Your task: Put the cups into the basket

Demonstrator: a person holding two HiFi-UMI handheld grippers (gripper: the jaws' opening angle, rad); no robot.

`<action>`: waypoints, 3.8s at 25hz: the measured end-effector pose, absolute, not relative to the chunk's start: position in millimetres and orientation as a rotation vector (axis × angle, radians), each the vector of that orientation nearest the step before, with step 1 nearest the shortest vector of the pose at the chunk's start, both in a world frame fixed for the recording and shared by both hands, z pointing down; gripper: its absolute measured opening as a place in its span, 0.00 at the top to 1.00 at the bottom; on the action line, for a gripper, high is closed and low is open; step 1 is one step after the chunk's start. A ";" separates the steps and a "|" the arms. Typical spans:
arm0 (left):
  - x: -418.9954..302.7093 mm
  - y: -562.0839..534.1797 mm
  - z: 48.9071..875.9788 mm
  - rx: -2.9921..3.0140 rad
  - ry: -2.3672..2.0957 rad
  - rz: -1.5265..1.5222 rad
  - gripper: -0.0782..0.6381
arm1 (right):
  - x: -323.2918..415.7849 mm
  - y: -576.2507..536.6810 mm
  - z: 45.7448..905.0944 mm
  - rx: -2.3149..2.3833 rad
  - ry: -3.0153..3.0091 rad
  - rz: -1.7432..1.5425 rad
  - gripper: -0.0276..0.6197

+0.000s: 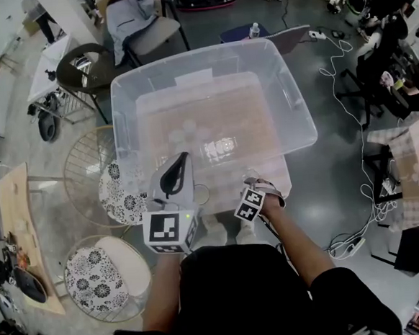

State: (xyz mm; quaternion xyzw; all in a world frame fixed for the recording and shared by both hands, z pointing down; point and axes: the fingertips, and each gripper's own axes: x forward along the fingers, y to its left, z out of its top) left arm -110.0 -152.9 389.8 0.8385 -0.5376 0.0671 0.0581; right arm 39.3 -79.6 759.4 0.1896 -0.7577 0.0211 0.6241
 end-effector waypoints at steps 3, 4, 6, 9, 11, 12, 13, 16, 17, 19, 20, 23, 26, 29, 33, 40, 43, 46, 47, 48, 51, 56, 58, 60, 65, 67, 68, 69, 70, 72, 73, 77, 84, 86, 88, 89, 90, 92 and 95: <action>-107.9 -151.5 390.3 2.545 -1.623 0.206 0.88 | 43.3 -83.4 765.1 0.427 -1.684 -0.022 0.77; -107.3 -150.7 390.2 2.546 -1.622 0.205 0.88 | 44.3 -83.1 766.6 0.416 -1.668 -0.039 0.77; -106.5 -149.2 390.1 2.544 -1.620 0.202 0.88 | 44.3 -80.5 768.1 0.391 -1.650 -0.058 0.78; -104.7 -148.2 389.2 2.542 -1.621 0.196 0.88 | 42.2 -77.2 768.4 0.342 -1.638 -0.095 0.82; -103.5 -147.9 388.8 2.544 -1.624 0.196 0.88 | 40.2 -77.3 768.4 0.333 -1.636 -0.103 0.85; -102.7 -147.3 389.1 2.544 -1.624 0.195 0.88 | 40.2 -77.1 768.4 0.338 -1.639 -0.095 0.86; -102.1 -146.7 389.2 2.543 -1.624 0.194 0.88 | 40.5 -76.8 768.2 0.341 -1.643 -0.083 0.86; -102.6 -146.6 387.0 2.540 -1.632 0.188 0.88 | 40.8 -76.5 765.5 0.346 -1.665 -0.038 0.87; -102.7 -146.8 386.2 2.538 -1.633 0.187 0.88 | 41.3 -76.1 764.3 0.351 -1.673 -0.018 0.88; -102.4 -147.0 385.5 2.537 -1.635 0.184 0.88 | 43.2 -74.7 762.2 0.364 -1.686 0.014 0.89; -102.2 -147.1 385.3 2.538 -1.636 0.182 0.88 | 44.3 -74.3 761.4 0.371 -1.691 0.022 0.89; -100.6 -147.6 384.9 2.540 -1.637 0.176 0.88 | 49.5 -73.1 759.1 0.399 -1.701 0.024 0.91; -98.7 -147.5 386.1 2.537 -1.633 0.175 0.88 | 52.1 -72.3 755.8 0.412 -1.718 0.018 0.92; -97.2 -145.9 389.0 2.531 -1.629 0.178 0.88 | 54.0 -71.9 756.7 0.413 -1.720 0.039 0.92; -94.8 -145.9 392.6 2.530 -1.620 0.182 0.88 | 56.3 -71.1 753.0 0.432 -1.737 0.055 0.92; -90.7 -149.9 389.8 2.532 -1.613 0.161 0.88 | 59.0 -72.1 726.7 0.446 -1.789 0.058 0.92; -91.7 -151.8 388.8 2.510 -1.600 0.121 0.88 | 60.5 -69.6 712.5 0.435 -1.809 0.050 0.92; -99.6 -155.8 387.5 2.484 -1.618 0.091 0.88 | 63.9 -66.2 700.2 0.450 -1.829 0.062 0.92; -101.1 -156.5 387.0 2.482 -1.622 0.088 0.88 | 65.1 -64.8 695.7 0.458 -1.838 0.068 0.92; -100.7 -156.8 386.7 2.486 -1.623 0.091 0.88 | 66.7 -63.4 690.4 0.469 -1.847 0.075 0.92; -93.4 -156.2 389.0 2.510 -1.614 0.119 0.88 | 70.1 -59.1 672.1 0.494 -1.871 0.091 0.92; -76.9 -157.5 394.3 2.547 -1.570 0.150 0.88 | 76.9 -52.5 635.4 0.518 -1.898 0.095 0.92; -73.1 -159.4 394.9 2.548 -1.559 0.145 0.88 | 79.4 -51.4 619.1 0.537 -1.910 0.105 0.92; -69.1 -160.9 395.1 2.551 -1.550 0.141 0.88 | 81.8 -51.7 604.2 0.558 -1.922 0.114 0.92; -60.3 -164.0 396.4 2.557 -1.529 0.133 0.88 | 84.0 -55.3 566.2 0.604 -1.962 0.111 0.92; -56.3 -164.1 396.7 2.554 -1.517 0.121 0.88 | 85.3 -55.7 550.5 0.617 -1.981 0.113 0.92; -54.4 -164.0 396.6 2.555 -1.513 0.119 0.88 | 86.1 -56.4 542.7 0.624 -1.990 0.114 0.92; -52.7 -163.9 396.8 2.558 -1.510 0.121 0.88 | 86.8 -57.5 535.0 0.633 -1.997 0.114 0.92; -51.1 -163.9 397.3 2.562 -1.508 0.126 0.88 | 87.2 -58.8 527.6 0.641 -2.004 0.112 0.92; -48.2 -163.7 399.1 2.564 -1.503 0.133 0.88 | 87.7 -59.9 514.1 0.654 -2.016 0.108 0.92; -46.9 -163.5 399.8 2.564 -1.501 0.134 0.88 | 88.0 -59.7 507.8 0.659 -2.020 0.102 0.92; -45.0 -163.6 400.2 2.562 -1.504 0.136 0.88 | 87.6 -62.8 482.5 0.686 -2.039 0.056 0.92; -50.3 -164.0 400.7 2.549 -1.522 0.136 0.88 | 77.9 -88.3 453.4 0.715 -2.076 -0.029 0.92; -52.8 -163.5 400.7 2.544 -1.531 0.136 0.88 | 73.9 -98.6 449.0 0.717 -2.084 -0.051 0.92; -56.2 -163.5 402.0 2.538 -1.540 0.139 0.88 | 69.5 -109.6 445.7 0.718 -2.089 -0.071 0.92; -58.3 -163.9 402.9 2.533 -1.544 0.141 0.88 | 67.2 -115.4 444.1 0.719 -2.092 -0.080 0.92; -60.4 -164.5 403.6 2.527 -1.549 0.142 0.88 | 64.9 -121.4 442.5 0.719 -2.094 -0.088 0.92; -63.4 -166.1 403.6 2.521 -1.558 0.144 0.88 | 60.3 -134.1 439.3 0.721 -2.099 -0.102 0.92; -66.8 -168.5 401.8 2.518 -1.568 0.149 0.88 | 51.9 -152.8 436.5 0.719 -2.102 -0.123 0.92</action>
